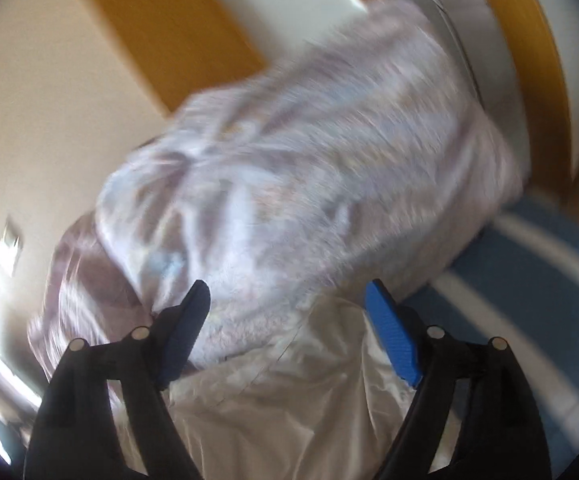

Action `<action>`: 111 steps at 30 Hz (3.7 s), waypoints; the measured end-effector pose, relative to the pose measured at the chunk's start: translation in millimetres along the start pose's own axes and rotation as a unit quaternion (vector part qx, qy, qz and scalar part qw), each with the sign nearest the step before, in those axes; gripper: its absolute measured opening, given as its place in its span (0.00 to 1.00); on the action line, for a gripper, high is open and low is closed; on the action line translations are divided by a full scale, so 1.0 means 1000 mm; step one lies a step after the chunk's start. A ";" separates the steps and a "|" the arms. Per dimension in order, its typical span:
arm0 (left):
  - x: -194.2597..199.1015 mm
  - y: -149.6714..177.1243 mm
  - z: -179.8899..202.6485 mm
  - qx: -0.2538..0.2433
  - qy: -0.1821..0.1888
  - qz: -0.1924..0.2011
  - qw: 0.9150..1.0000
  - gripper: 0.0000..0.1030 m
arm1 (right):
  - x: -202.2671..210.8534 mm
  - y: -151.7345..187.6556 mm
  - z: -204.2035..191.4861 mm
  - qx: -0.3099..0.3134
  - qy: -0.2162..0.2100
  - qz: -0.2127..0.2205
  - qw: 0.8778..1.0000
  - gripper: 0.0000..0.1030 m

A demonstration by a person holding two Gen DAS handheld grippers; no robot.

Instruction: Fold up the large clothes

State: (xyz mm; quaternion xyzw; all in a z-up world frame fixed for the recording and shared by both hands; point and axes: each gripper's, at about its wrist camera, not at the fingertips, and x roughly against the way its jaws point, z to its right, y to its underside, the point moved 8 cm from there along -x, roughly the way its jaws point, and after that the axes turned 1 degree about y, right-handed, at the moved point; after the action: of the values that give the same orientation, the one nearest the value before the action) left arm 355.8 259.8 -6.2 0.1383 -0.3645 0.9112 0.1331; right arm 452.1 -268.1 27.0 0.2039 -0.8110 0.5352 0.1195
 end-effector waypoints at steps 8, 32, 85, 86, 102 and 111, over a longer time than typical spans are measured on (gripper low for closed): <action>0.013 0.069 0.065 -0.198 -0.028 -0.016 0.980 0.95 | 0.018 0.072 -0.079 0.227 -0.002 -0.028 0.973 0.75; -0.072 0.130 0.053 -0.324 -0.151 -0.050 0.933 0.97 | -0.077 0.134 -0.063 0.218 0.081 -0.182 0.955 0.77; 0.004 0.083 -0.084 -0.024 -0.147 -0.100 0.984 0.99 | 0.032 0.113 0.063 -0.087 0.047 -0.155 0.983 0.78; 0.013 0.085 -0.087 -0.011 -0.141 -0.103 0.985 0.99 | 0.045 0.119 0.073 -0.115 0.048 -0.157 0.980 0.78; 0.064 0.167 -0.090 0.197 -0.048 -0.156 0.967 0.99 | 0.038 0.189 0.079 -0.316 -0.028 -0.234 0.919 0.78; 0.036 0.168 -0.073 0.182 -0.074 -0.137 0.971 0.93 | 0.025 0.195 0.077 -0.326 -0.033 -0.224 0.918 0.77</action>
State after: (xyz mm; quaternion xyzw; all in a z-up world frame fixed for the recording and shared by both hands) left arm 253.4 198.7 -149.7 0.2758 -0.1790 0.9226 0.2017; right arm 342.5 -276.8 -152.7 0.3472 -0.8773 0.1932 0.2690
